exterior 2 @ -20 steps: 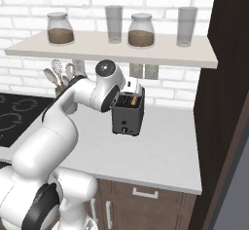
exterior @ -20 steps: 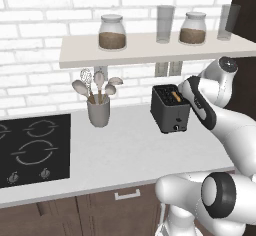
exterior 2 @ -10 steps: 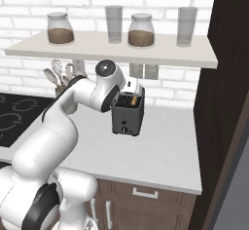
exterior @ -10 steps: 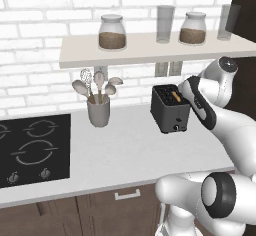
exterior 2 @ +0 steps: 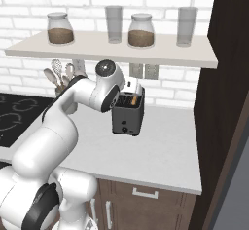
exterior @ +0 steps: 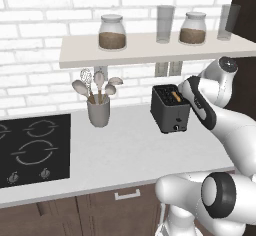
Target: Start the toaster. Once the lever pops up, take the bread to the plate on the dining counter.
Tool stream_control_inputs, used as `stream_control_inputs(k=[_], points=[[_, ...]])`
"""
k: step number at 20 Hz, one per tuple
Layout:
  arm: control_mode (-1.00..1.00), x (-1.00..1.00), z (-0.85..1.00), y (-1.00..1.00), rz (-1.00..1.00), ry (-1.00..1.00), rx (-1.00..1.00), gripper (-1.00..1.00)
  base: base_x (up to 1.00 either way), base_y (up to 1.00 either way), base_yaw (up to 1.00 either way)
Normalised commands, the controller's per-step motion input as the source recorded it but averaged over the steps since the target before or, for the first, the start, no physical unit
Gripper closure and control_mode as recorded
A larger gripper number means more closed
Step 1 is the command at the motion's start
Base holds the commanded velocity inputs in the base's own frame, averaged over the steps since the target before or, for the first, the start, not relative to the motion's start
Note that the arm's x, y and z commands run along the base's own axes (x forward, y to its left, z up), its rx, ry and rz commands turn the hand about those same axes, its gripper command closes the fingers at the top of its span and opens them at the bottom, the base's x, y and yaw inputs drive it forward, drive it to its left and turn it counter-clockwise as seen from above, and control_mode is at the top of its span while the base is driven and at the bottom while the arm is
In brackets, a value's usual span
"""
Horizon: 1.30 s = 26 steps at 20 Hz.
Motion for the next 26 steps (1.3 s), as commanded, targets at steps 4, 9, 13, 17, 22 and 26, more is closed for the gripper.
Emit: stream_control_inputs(k=[4, 9, 13, 17, 22, 26], points=[[-1.0, 0.0, 0.0, 0.0, 0.0, 0.0, 0.0, -1.0, 0.0, 0.0, 0.0], [-1.0, 0.0, 0.0, 0.0, 0.0, 0.0, 0.0, -1.0, 0.0, 0.0, 0.0], [-1.0, 0.0, 0.0, 0.0, 0.0, 0.0, 0.0, -1.0, 0.0, 0.0, 0.0], [-1.0, 0.0, 0.0, 0.0, 0.0, 0.0, 0.0, -1.0, 0.0, 0.0, 0.0], [-1.0, 0.0, 0.0, 0.0, 0.0, 0.0, 0.0, -1.0, 0.0, 0.0, 0.0], [-1.0, 0.0, 0.0, 0.0, 0.0, 0.0, 0.0, -1.0, 0.0, 0.0, 0.0]])
